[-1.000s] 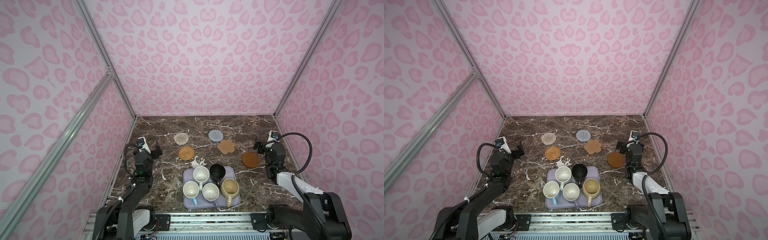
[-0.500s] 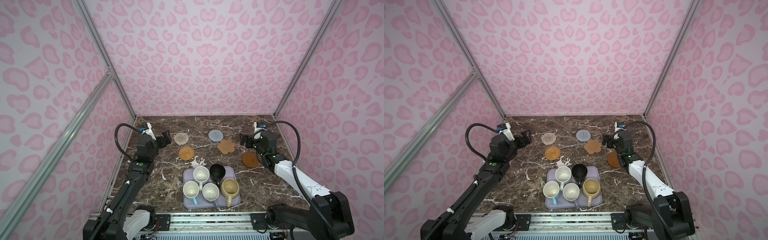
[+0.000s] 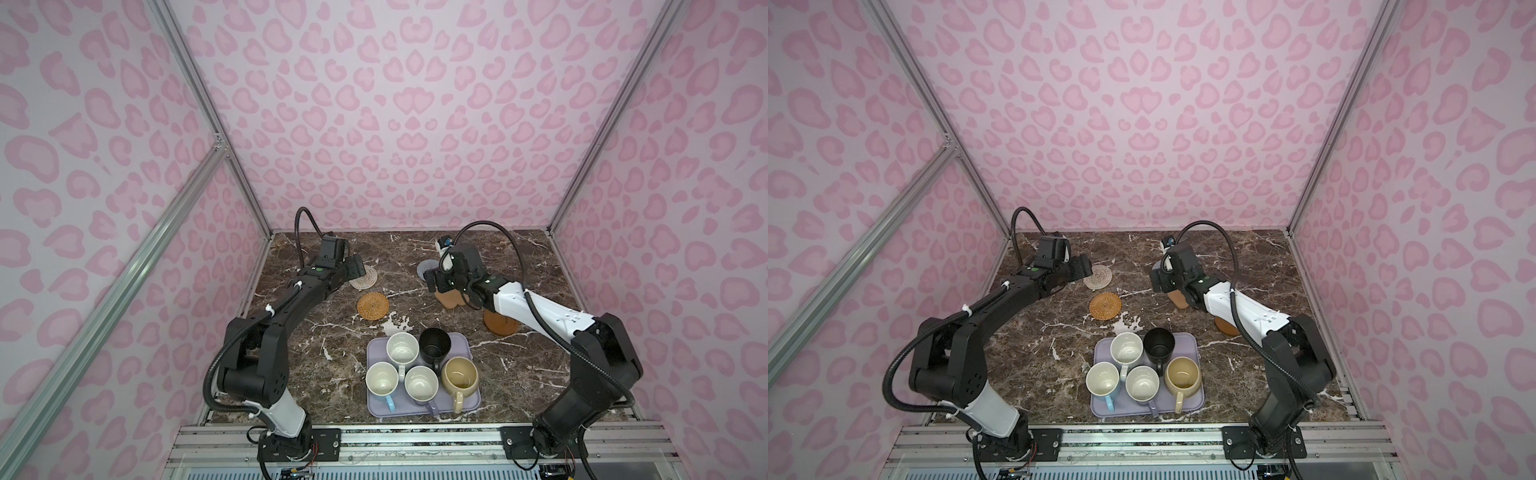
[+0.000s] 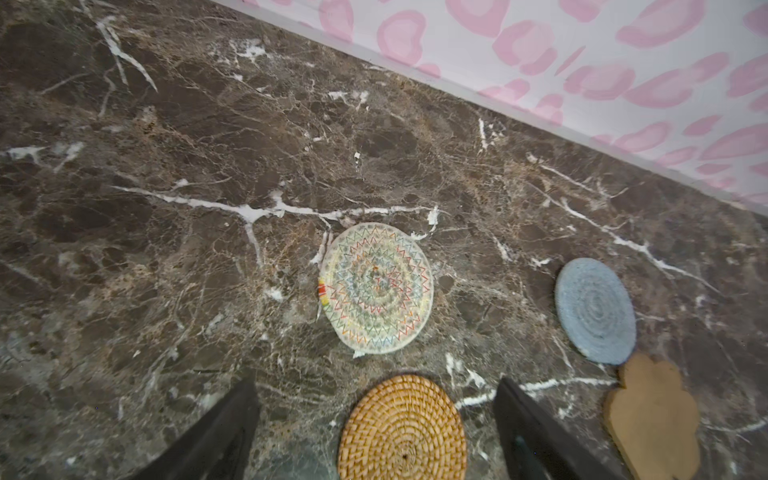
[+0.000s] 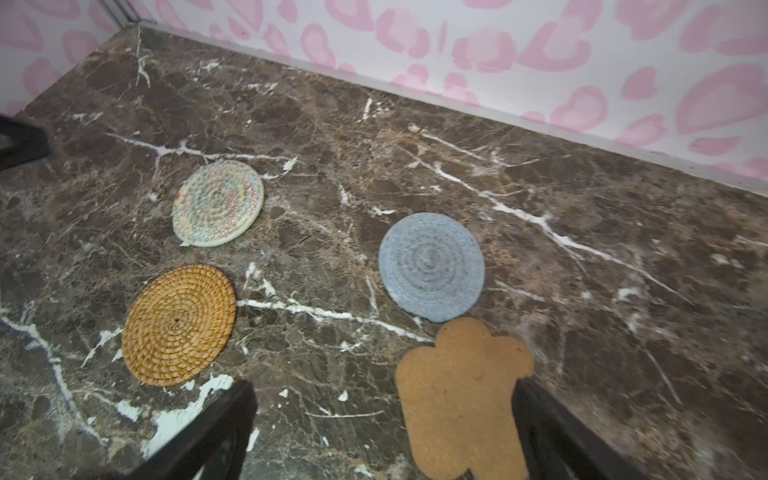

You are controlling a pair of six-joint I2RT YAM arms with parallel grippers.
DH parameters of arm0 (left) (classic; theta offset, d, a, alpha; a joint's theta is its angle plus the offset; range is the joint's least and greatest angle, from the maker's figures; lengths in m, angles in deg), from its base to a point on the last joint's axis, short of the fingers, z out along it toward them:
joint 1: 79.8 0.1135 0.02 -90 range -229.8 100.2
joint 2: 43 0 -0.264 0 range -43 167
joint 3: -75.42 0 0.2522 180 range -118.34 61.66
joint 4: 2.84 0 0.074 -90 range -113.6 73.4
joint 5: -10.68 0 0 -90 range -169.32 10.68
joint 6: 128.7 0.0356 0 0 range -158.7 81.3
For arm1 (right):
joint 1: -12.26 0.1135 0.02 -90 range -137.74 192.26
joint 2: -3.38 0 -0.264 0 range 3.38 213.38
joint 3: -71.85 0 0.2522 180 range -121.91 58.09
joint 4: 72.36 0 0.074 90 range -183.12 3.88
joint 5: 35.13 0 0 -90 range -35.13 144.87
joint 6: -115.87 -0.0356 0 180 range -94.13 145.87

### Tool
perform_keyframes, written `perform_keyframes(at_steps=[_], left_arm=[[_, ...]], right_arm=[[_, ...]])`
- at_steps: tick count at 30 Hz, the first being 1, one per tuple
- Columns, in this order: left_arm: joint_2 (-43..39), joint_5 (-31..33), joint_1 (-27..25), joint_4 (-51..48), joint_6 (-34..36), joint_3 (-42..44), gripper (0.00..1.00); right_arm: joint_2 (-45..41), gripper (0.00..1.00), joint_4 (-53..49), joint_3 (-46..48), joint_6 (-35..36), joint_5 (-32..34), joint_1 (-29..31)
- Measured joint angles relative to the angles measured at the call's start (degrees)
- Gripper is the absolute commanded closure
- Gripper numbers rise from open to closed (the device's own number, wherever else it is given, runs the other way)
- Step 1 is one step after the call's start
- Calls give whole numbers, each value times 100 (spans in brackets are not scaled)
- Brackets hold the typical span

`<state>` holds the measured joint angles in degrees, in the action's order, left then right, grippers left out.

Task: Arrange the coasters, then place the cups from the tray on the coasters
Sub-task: 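Raise both arms and reach forward over the row of coasters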

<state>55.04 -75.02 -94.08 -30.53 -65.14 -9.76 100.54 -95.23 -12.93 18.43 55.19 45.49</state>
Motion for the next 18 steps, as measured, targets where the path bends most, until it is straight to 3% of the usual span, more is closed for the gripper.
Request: perform_keyframes(at_steps=[7, 18], left_arm=[[1539, 111, -17, -586, 122, -1412, 27], [2964, 326, -35, -1449, 302, -2802, 31]], right_arm=[[841, 3, -457, -780, 188, -87, 389], [1342, 9, -693, -1178, 136, -470, 645]])
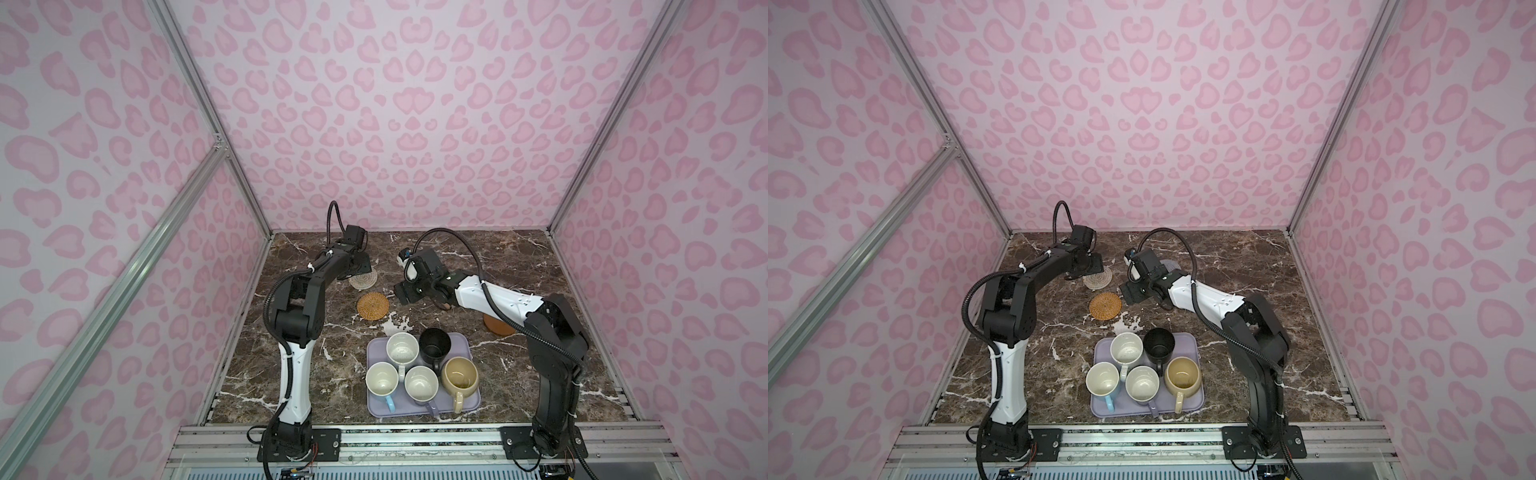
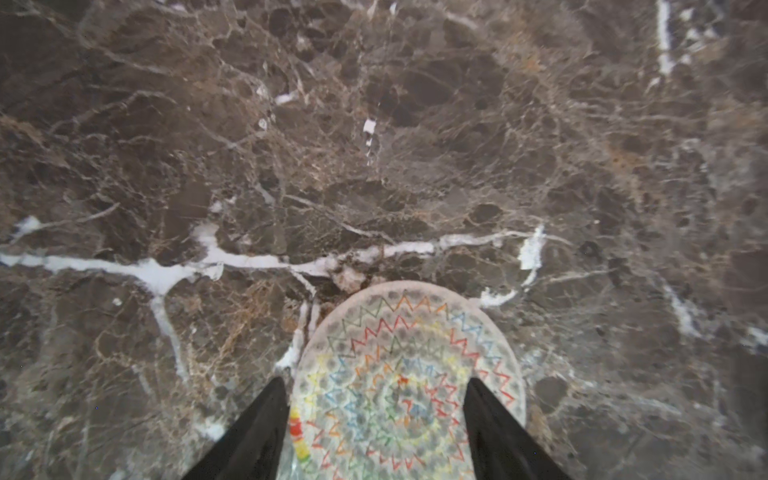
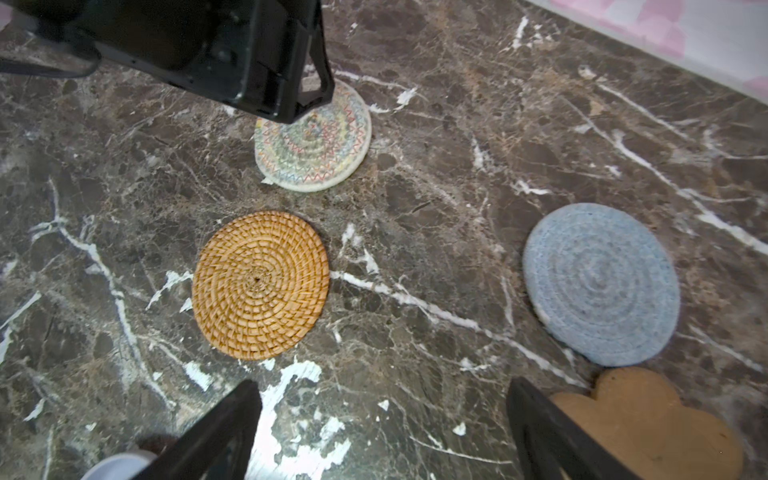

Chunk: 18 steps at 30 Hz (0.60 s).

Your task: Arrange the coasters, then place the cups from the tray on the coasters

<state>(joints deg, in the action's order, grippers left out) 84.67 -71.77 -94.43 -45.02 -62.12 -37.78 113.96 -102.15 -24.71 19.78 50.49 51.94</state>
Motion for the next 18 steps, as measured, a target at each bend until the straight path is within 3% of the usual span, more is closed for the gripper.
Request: perform_keyframes(at_steps=[10, 18], left_arm=[[271, 136, 39, -295, 57, -208, 39], [-31, 111, 205, -72, 55, 339, 46]], right_arm=[[-68, 10, 42, 192, -44, -13, 0], [-129, 10, 33, 295, -44, -11, 2]])
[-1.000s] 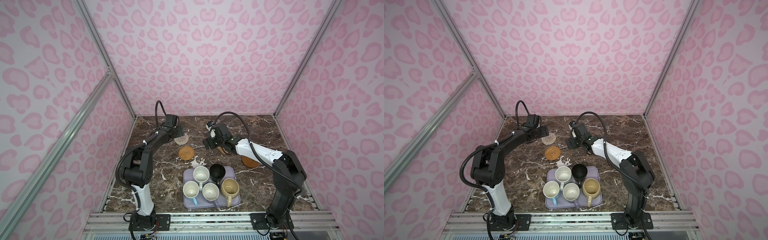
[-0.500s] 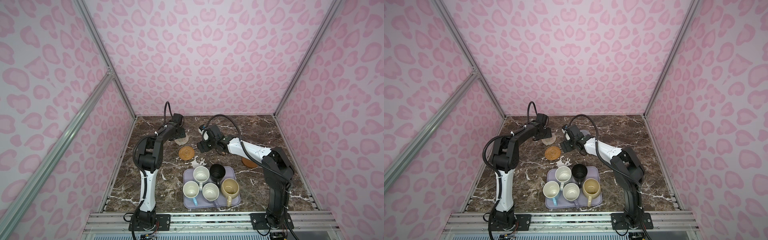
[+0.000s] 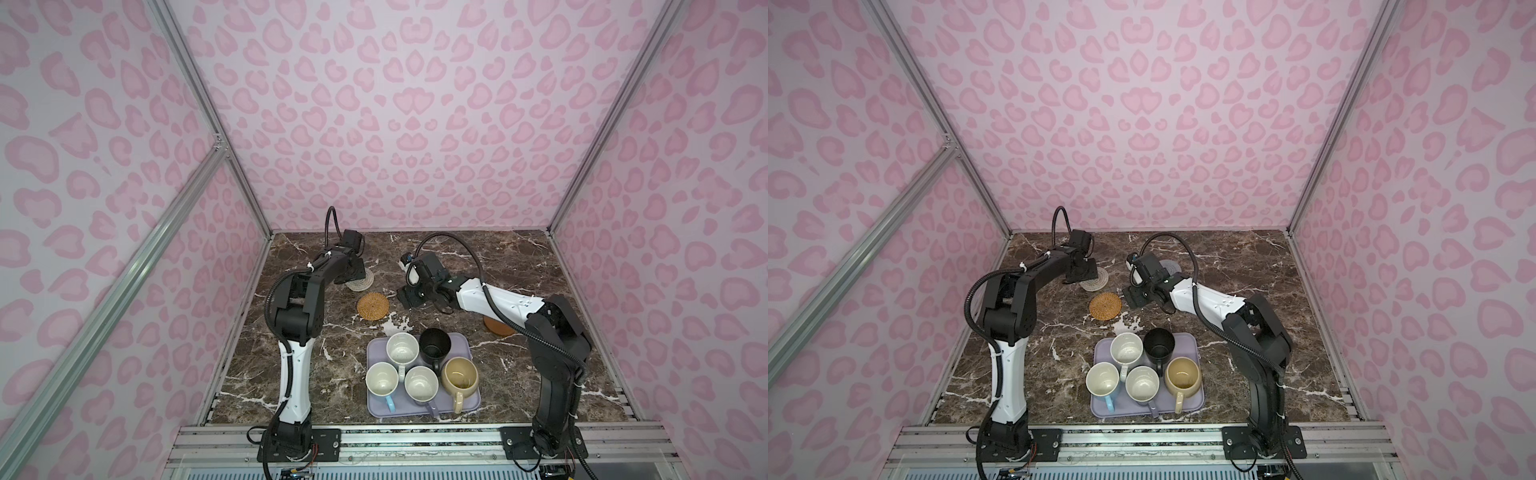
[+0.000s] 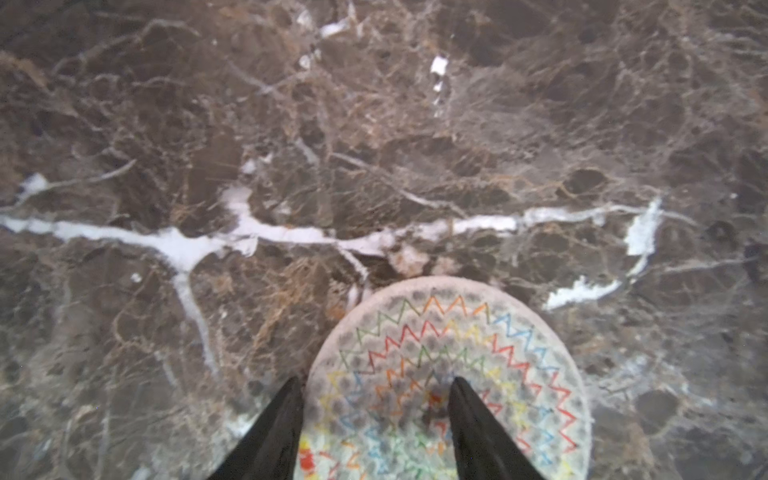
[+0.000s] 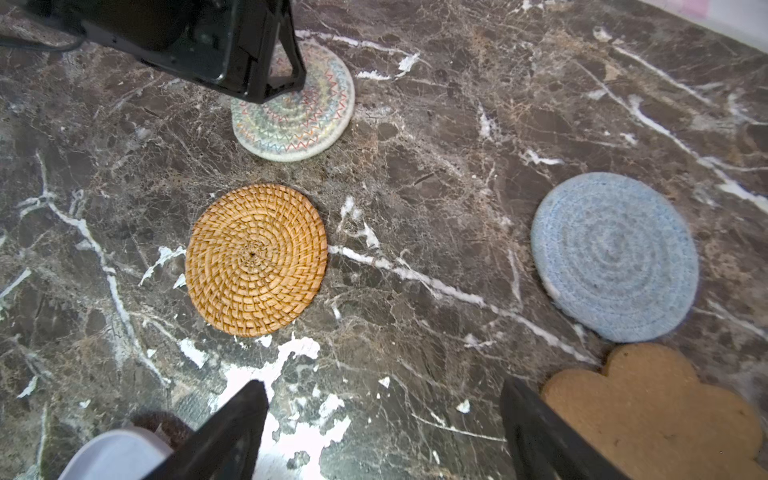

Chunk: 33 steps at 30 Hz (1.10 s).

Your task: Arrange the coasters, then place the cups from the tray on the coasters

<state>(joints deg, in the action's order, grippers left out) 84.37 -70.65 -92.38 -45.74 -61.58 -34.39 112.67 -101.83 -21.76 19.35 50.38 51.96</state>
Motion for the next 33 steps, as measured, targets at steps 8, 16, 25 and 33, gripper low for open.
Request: perform_keyframes(at_steps=[8, 16, 25, 33], left_arm=[[-525, 31, 90, 295, -109, 863, 46], [-748, -74, 46, 229, -219, 1119, 45], [-780, -295, 9, 323, -365, 1215, 40], [-1106, -409, 9, 192, -365, 1080, 26]], right_arm=[[-35, 10, 4, 63, -2, 0, 0], [-46, 10, -9, 61, -28, 48, -2], [-166, 9, -20, 63, -42, 149, -9], [-442, 4, -4, 225, -188, 229, -85]])
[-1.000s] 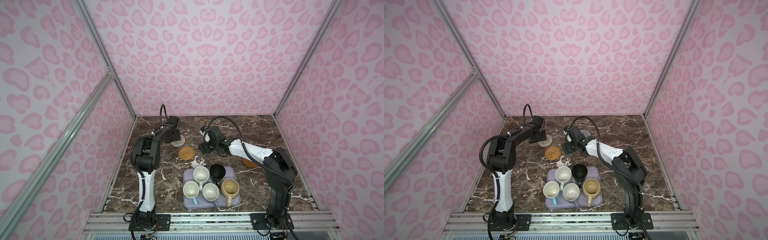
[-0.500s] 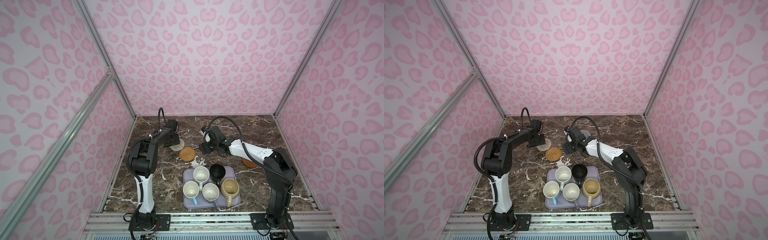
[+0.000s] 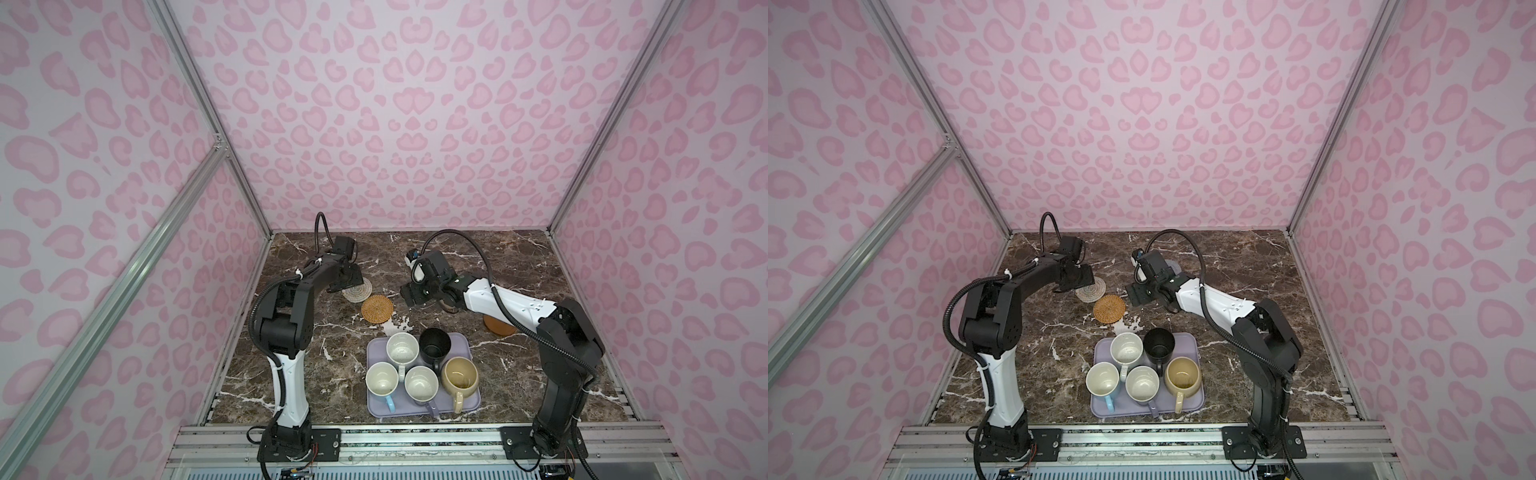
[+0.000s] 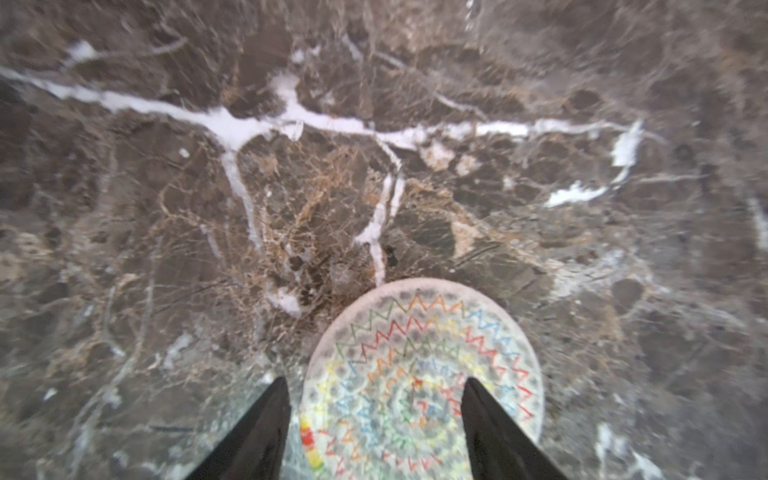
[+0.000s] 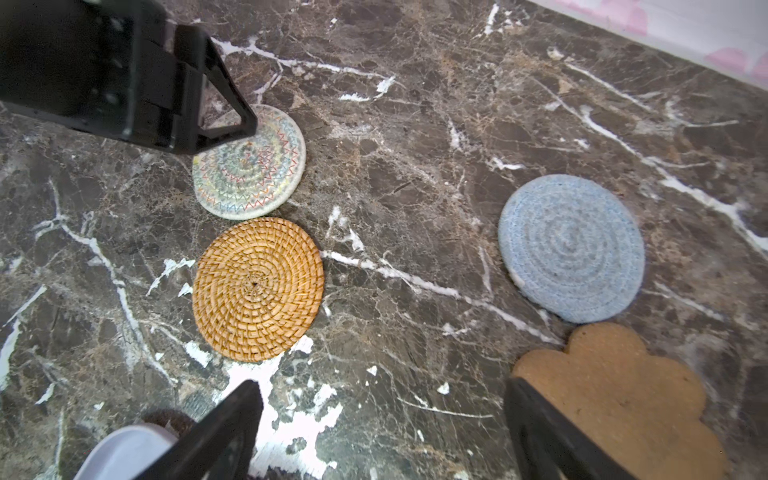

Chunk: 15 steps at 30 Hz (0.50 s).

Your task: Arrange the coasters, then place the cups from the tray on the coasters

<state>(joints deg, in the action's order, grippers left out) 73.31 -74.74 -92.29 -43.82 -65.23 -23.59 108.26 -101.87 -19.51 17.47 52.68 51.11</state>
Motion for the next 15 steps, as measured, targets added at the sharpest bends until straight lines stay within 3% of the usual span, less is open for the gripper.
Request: perform_keyframes(at_steps=[1, 2, 15], left_arm=[[-144, 13, 2, -11, 0, 0, 19], [-267, 20, 2, -7, 2, 4, 4], [-3053, -487, 24, 1152, 44, 1812, 3]], right_arm=[[-81, 2, 2, 52, -39, 72, -26], [-146, 0, 2, 94, -63, 79, -46], [-1386, 0, 151, 907, -632, 953, -575]])
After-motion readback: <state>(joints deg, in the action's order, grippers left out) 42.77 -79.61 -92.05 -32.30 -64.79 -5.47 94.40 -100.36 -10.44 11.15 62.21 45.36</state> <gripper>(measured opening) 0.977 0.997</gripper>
